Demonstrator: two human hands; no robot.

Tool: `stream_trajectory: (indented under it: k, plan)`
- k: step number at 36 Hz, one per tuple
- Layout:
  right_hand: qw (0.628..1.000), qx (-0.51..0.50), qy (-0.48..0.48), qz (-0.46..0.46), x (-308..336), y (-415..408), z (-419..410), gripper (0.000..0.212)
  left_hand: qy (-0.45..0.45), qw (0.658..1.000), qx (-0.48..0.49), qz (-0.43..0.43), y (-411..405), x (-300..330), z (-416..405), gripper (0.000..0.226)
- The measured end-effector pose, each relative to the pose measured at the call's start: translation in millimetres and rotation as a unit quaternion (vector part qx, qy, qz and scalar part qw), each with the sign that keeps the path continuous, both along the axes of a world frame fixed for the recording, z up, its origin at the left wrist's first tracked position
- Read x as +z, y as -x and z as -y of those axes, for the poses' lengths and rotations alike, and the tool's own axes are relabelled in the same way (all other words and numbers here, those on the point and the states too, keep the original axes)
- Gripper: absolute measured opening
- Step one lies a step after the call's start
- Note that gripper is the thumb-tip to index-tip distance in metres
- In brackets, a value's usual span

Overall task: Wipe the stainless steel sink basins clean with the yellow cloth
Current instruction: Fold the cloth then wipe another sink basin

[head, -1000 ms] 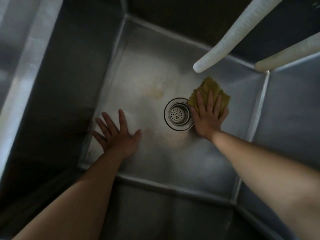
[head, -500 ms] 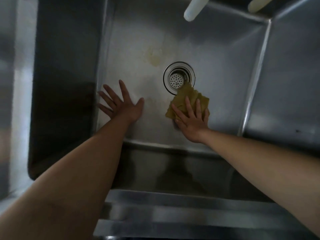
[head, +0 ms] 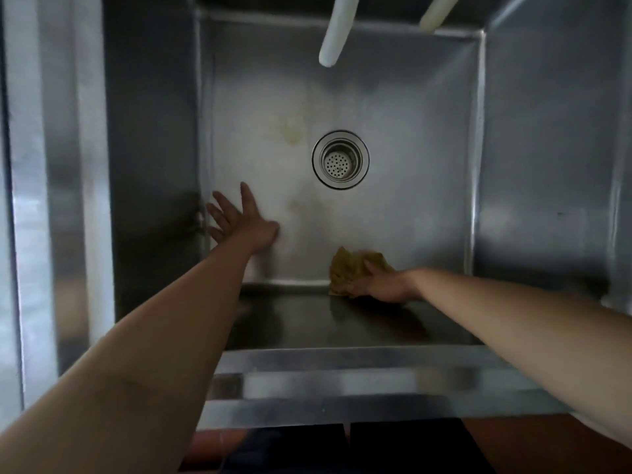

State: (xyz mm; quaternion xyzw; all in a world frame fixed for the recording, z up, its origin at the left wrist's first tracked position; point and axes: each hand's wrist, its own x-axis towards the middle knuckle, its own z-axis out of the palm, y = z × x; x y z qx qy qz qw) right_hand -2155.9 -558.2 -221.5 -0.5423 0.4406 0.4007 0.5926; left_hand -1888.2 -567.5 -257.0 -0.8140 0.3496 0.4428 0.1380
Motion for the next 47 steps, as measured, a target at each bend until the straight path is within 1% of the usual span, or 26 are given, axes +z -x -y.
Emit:
stream_trajectory:
  k: [1, 3, 4, 5, 7, 8, 10, 11, 13, 14, 16, 18, 21, 23, 26, 28, 30, 32, 36, 38, 40, 44, 47]
  plan:
    - [0.999, -0.047, -0.006, 0.008, 4.8, -1.9, -2.4, 0.074, -0.006, 1.000, -0.003, -0.007, -4.3, 3.5, -0.7, 0.102]
    - [0.991, -0.128, -0.032, 0.021, 11.4, -3.8, -4.9, 0.048, -0.003, 1.000, -0.006, 0.003, -12.5, 13.0, -0.3, 0.090]
    - [0.986, -0.157, -0.056, 0.008, 14.4, -5.2, -4.1, 0.039, 0.012, 1.000, -0.012, 0.018, -15.2, 19.1, -0.1, 0.081]
    - [0.980, -0.183, -0.071, -0.007, 19.2, -7.4, -1.7, 0.040, 0.027, 0.999, -0.019, 0.030, -17.3, 24.6, -1.3, 0.073]
    - [0.974, -0.209, -0.078, -0.036, 27.4, -7.2, 3.9, 0.057, 0.039, 0.998, -0.032, 0.039, -18.8, 36.0, -5.8, 0.067]
    - [0.973, -0.217, -0.069, -0.043, 32.8, -7.6, 7.7, 0.054, 0.040, 0.998, -0.039, 0.037, -18.6, 42.3, -9.0, 0.067]
    - [0.971, -0.228, -0.052, -0.046, 51.1, -9.7, 15.2, 0.036, 0.047, 0.998, -0.044, 0.023, -15.4, 56.2, -14.8, 0.067]
    - [0.969, -0.239, -0.044, -0.047, 58.2, -8.7, 19.2, 0.034, 0.046, 0.998, -0.046, 0.016, -12.6, 65.2, -17.3, 0.067]
    - [0.957, -0.277, -0.075, -0.032, 72.4, -5.5, 26.4, 0.045, 0.040, 0.998, -0.049, 0.003, -7.1, 87.8, -21.4, 0.067]
    - [0.945, -0.311, -0.097, -0.021, 79.5, -4.8, 28.3, 0.051, 0.041, 0.998, -0.047, -0.007, -5.0, 99.1, -24.1, 0.068]
    - [0.920, -0.376, -0.111, 0.000, 93.0, -2.4, 30.4, 0.055, 0.062, 0.997, -0.040, -0.031, -1.9, 121.5, -31.4, 0.072]
    - [0.902, -0.413, -0.124, 0.031, 112.0, -2.1, 30.7, 0.058, 0.092, 0.994, -0.021, -0.048, -1.3, 143.8, -40.9, 0.075]
    - [0.865, -0.467, -0.165, 0.080, 130.1, 2.7, 30.8, 0.059, 0.134, 0.990, -0.011, -0.052, 0.2, 174.4, -52.4, 0.076]
    - [0.843, -0.494, -0.185, 0.103, 140.8, 5.5, 29.7, 0.056, 0.163, 0.984, 0.007, -0.076, 2.9, 195.0, -59.1, 0.072]
    - [0.830, -0.509, -0.182, 0.137, 162.2, 0.9, 24.8, 0.045, 0.181, 0.969, 0.052, -0.159, 12.7, 222.9, -70.6, 0.059]
    - [0.813, -0.534, -0.172, 0.154, 177.4, -7.0, 21.6, 0.038, 0.180, 0.957, 0.071, -0.216, 23.8, 238.5, -76.0, 0.050]
    - [0.794, -0.559, -0.162, 0.175, 192.5, -16.2, 18.1, 0.031, 0.184, 0.943, 0.089, -0.263, 35.3, 249.3, -81.0, 0.048]
    - [0.761, -0.598, -0.154, 0.198, 207.4, -26.3, 14.5, 0.030, 0.193, 0.933, 0.083, -0.292, 44.4, 255.9, -84.2, 0.055]
    - [0.675, -0.695, -0.116, 0.221, 228.2, -50.6, 8.1, 0.031, 0.225, 0.912, 0.070, -0.335, 47.5, 262.4, -85.2, 0.073]
    - [0.648, -0.725, -0.079, 0.220, 236.9, -64.2, 4.4, 0.036, 0.242, 0.901, 0.085, -0.351, 40.5, 268.9, -82.8, 0.072]
    - [0.641, -0.733, -0.045, 0.224, 249.3, -79.8, -1.3, 0.034, 0.264, 0.889, 0.103, -0.359, 28.4, 277.2, -79.7, 0.067]
    - [0.662, -0.712, 0.005, 0.234, 277.1, -113.3, -14.1, 0.033, 0.278, 0.881, 0.089, -0.373, -7.2, 294.0, -68.5, 0.065]
    - [0.673, -0.686, 0.006, 0.275, 295.9, -129.5, -20.8, 0.036, 0.241, 0.855, 0.091, -0.450, -26.8, 307.8, -58.3, 0.062]
